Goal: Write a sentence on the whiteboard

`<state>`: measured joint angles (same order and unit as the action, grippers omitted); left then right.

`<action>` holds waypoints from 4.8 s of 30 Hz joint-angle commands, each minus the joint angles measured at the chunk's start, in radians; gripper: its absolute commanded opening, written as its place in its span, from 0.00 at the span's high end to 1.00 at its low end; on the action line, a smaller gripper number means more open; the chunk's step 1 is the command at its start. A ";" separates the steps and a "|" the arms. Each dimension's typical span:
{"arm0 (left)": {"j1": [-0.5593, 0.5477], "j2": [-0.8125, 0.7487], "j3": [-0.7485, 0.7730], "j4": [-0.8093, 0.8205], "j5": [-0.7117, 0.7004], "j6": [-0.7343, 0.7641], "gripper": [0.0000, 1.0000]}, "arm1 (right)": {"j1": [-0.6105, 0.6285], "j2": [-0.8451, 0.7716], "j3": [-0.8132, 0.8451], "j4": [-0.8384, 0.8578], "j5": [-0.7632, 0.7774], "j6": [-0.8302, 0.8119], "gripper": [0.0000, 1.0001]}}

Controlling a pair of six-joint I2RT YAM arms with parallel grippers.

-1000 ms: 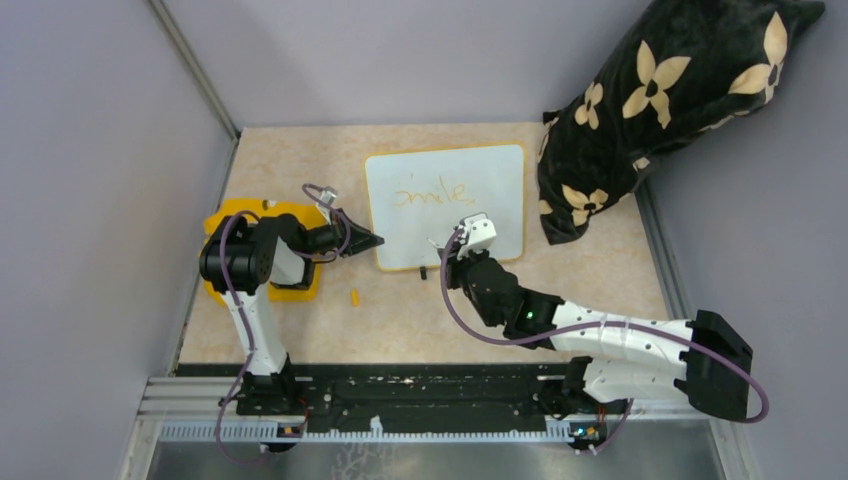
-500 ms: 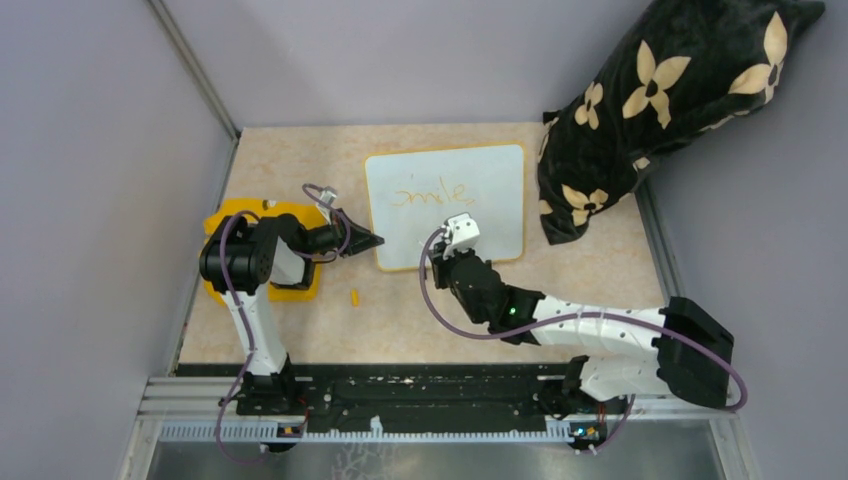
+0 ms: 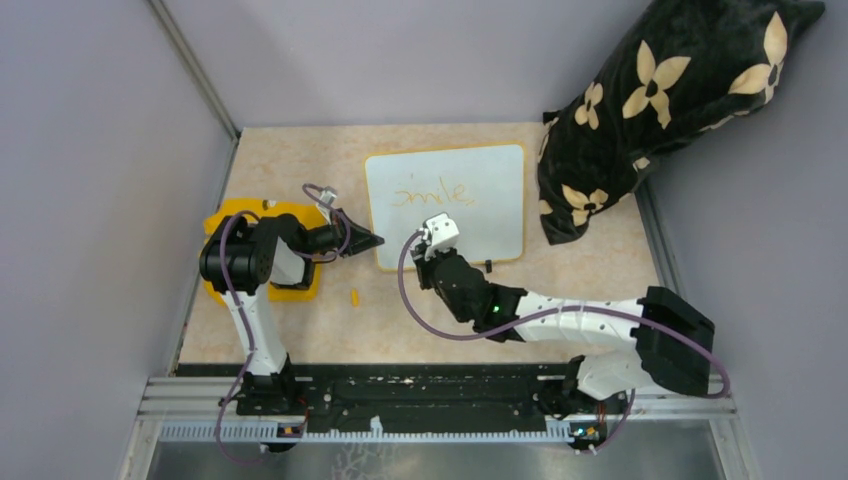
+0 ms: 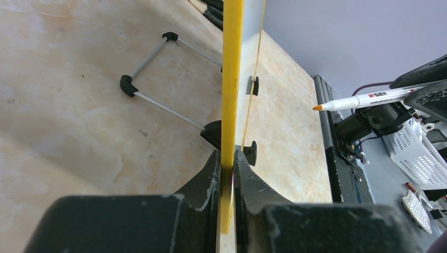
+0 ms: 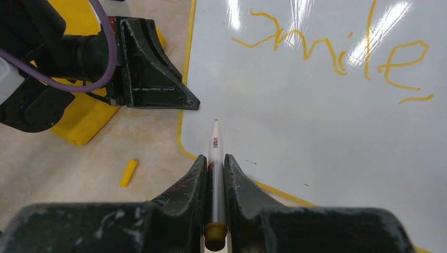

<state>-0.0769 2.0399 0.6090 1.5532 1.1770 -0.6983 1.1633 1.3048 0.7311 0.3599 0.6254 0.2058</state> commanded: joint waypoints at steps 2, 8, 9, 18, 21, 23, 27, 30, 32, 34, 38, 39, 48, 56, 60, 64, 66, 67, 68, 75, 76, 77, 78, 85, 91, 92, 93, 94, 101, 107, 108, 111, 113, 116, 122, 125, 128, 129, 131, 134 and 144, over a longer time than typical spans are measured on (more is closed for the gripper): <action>-0.002 0.005 0.006 0.087 -0.060 0.034 1.00 | 0.011 0.050 0.074 0.039 0.046 -0.017 1.00; -0.003 0.005 0.008 0.086 -0.060 0.033 1.00 | 0.009 0.124 0.131 0.017 0.148 -0.018 1.00; -0.003 0.004 0.007 0.086 -0.058 0.033 1.00 | 0.008 0.131 0.133 0.022 0.150 -0.020 1.00; -0.002 0.005 0.008 0.085 -0.058 0.031 1.00 | -0.006 0.180 0.166 0.013 0.140 -0.010 1.00; -0.002 0.006 0.008 0.085 -0.057 0.031 1.00 | -0.009 0.187 0.169 0.003 0.136 -0.003 1.00; -0.002 0.006 0.009 0.084 -0.057 0.030 1.00 | -0.015 0.192 0.170 -0.004 0.130 0.004 1.00; -0.003 0.006 0.009 0.085 -0.057 0.031 1.00 | -0.029 0.200 0.172 -0.018 0.116 0.023 1.00; -0.003 0.006 0.009 0.087 -0.057 0.031 1.00 | -0.038 0.203 0.172 -0.024 0.108 0.032 1.00; -0.003 0.008 0.010 0.085 -0.057 0.028 1.00 | -0.043 0.207 0.172 -0.024 0.104 0.033 1.00; -0.003 0.008 0.012 0.084 -0.056 0.025 1.00 | -0.046 0.212 0.175 -0.024 0.098 0.033 1.00; -0.003 0.008 0.012 0.083 -0.056 0.026 1.00 | -0.050 0.227 0.182 -0.033 0.089 0.035 1.00; -0.003 0.008 0.012 0.084 -0.056 0.026 1.00 | -0.050 0.231 0.183 -0.034 0.086 0.035 1.00; -0.003 0.009 0.014 0.082 -0.056 0.026 1.00 | -0.050 0.248 0.189 -0.040 0.045 0.038 1.00; -0.003 0.009 0.013 0.081 -0.056 0.026 1.00 | -0.050 0.246 0.176 -0.087 0.058 0.057 1.00; -0.003 0.009 0.014 0.081 -0.056 0.026 1.00 | -0.051 0.234 0.157 -0.101 0.081 0.064 1.00; -0.003 0.009 0.014 0.081 -0.055 0.025 1.00 | -0.054 0.221 0.144 -0.116 0.096 0.070 1.00; -0.003 0.009 0.014 0.081 -0.056 0.024 1.00 | -0.056 0.213 0.133 -0.121 0.105 0.074 1.00; -0.003 0.009 0.013 0.081 -0.054 0.024 1.00 | -0.056 0.209 0.128 -0.123 0.108 0.077 1.00; -0.003 0.009 0.014 0.081 -0.056 0.024 1.00 | -0.056 0.206 0.122 -0.124 0.110 0.081 1.00; -0.003 0.009 0.013 0.081 -0.055 0.023 1.00 | -0.057 0.178 0.093 -0.138 0.118 0.102 1.00; -0.003 0.009 0.014 0.082 -0.056 0.024 1.00 | -0.057 0.175 0.091 -0.140 0.117 0.105 1.00; -0.003 0.009 0.013 0.082 -0.056 0.024 1.00 | -0.057 0.172 0.087 -0.141 0.116 0.106 1.00; -0.003 0.009 0.013 0.082 -0.056 0.025 1.00 | -0.057 0.171 0.083 -0.141 0.115 0.107 1.00; -0.003 0.009 0.013 0.082 -0.055 0.022 1.00 | -0.057 0.175 0.075 -0.095 0.050 0.106 1.00; -0.003 0.009 0.014 0.082 -0.056 0.023 1.00 | -0.056 0.193 0.099 -0.066 -0.003 0.095 1.00; -0.003 0.009 0.014 0.082 -0.056 0.023 1.00 | -0.055 0.197 0.103 -0.062 -0.011 0.095 1.00; -0.003 0.009 0.013 0.083 -0.056 0.023 1.00 | -0.055 0.202 0.109 -0.061 -0.016 0.095 1.00; -0.003 0.009 0.014 0.082 -0.056 0.023 1.00 | -0.054 0.207 0.114 -0.060 -0.021 0.093 1.00; -0.003 0.011 0.015 0.082 -0.054 0.022 1.00 | -0.054 0.126 0.083 -0.039 -0.027 0.090 1.00; -0.003 0.011 0.013 0.083 -0.055 0.020 1.00 | -0.053 -0.004 0.002 0.044 0.017 0.054 1.00; -0.003 0.010 0.013 0.085 -0.056 0.020 1.00 | -0.054 -0.018 -0.018 0.080 0.031 0.038 1.00; -0.003 0.011 0.013 0.085 -0.056 0.021 1.00 | -0.054 -0.042 -0.066 0.192 0.064 -0.013 1.00; -0.003 0.011 0.012 0.085 -0.056 0.022 1.00 | -0.054 -0.042 -0.083 0.253 0.079 -0.044 1.00; -0.003 0.011 0.013 0.085 -0.056 0.020 1.00 | -0.054 -0.014 -0.082 0.298 0.100 -0.078 1.00; -0.003 0.011 0.013 0.084 -0.056 0.022 1.00 | -0.054 0.037 -0.073 0.353 0.104 -0.095 1.00; -0.003 0.011 0.014 0.084 -0.054 0.023 1.00 | -0.054 0.063 -0.063 0.357 0.101 -0.096 1.00; -0.002 0.011 0.014 0.084 -0.054 0.022 1.00 | -0.054 0.079 -0.066 0.370 0.096 -0.096 1.00; -0.003 0.011 0.014 0.084 -0.054 0.022 1.00 | -0.054 0.084 -0.067 0.373 0.093 -0.095 1.00; -0.003 0.010 0.015 0.084 -0.054 0.022 1.00 | -0.053 0.094 -0.068 0.373 0.092 -0.094 1.00; -0.003 0.011 0.013 0.084 -0.054 0.021 1.00 | -0.056 0.104 -0.071 0.378 0.096 -0.092 1.00; -0.003 0.011 0.014 0.082 -0.053 0.022 1.00 | -0.083 0.131 -0.068 0.363 0.091 -0.058 1.00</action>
<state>-0.0772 2.0399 0.6090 1.5532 1.1633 -0.6983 1.0988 1.4261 0.6418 0.6842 0.7136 0.1211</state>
